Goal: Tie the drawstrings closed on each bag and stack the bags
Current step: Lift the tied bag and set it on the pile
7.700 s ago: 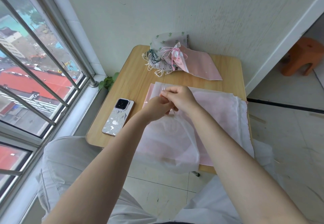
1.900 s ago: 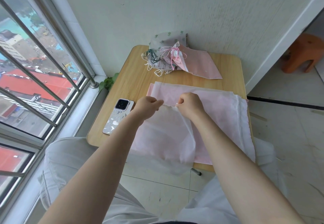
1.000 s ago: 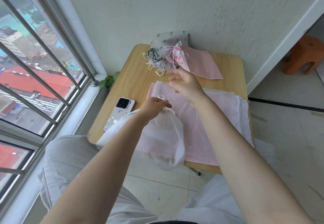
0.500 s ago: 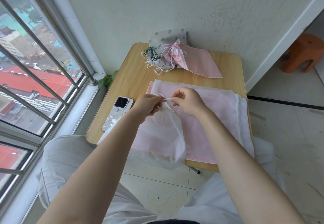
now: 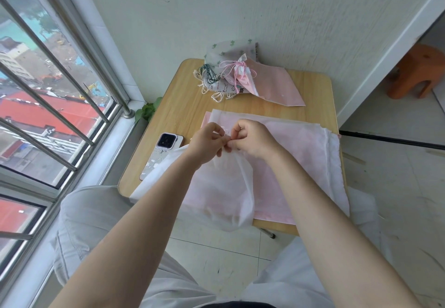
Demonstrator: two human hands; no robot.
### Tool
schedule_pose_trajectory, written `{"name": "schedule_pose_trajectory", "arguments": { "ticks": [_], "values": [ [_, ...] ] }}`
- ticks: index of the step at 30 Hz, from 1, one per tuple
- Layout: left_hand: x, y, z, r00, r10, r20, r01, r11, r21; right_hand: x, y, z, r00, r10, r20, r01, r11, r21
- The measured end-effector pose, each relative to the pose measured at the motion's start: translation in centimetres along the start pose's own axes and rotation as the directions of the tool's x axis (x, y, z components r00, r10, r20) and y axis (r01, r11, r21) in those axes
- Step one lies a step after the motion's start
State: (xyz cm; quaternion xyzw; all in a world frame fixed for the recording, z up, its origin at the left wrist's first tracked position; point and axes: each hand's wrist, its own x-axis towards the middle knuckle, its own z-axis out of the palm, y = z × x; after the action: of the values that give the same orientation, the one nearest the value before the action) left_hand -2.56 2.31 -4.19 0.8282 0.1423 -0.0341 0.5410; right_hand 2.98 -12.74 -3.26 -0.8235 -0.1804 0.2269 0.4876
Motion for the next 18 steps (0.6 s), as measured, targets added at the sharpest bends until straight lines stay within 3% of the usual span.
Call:
{"name": "schedule_pose_trajectory", "arguments": {
  "ticks": [4,8,14,18],
  "values": [
    [-0.1,-0.3,0.3,0.996,-0.089,-0.002,0.087,0.976,-0.202,-0.1,-0.1,0.0,1.000,-0.011,-0.007,0.011,0.999,-0.052],
    [-0.2,-0.1,0.1,0.987,-0.159,0.008,0.156,0.956,-0.247,-0.3,0.3,0.2,0.998,-0.028,-0.061,0.026,0.999,-0.043],
    [-0.5,0.8,-0.6,0.979,-0.193,0.060,0.201,0.961,-0.192,-0.3,1.0,1.0,0.981,-0.029,-0.192,0.022,0.999,-0.038],
    [-0.3,0.9,-0.8,0.981,-0.192,0.023,0.193,0.978,-0.075,-0.2,1.4,1.4,0.976,-0.028,-0.214,0.019,0.999,-0.042]
  ]
}}
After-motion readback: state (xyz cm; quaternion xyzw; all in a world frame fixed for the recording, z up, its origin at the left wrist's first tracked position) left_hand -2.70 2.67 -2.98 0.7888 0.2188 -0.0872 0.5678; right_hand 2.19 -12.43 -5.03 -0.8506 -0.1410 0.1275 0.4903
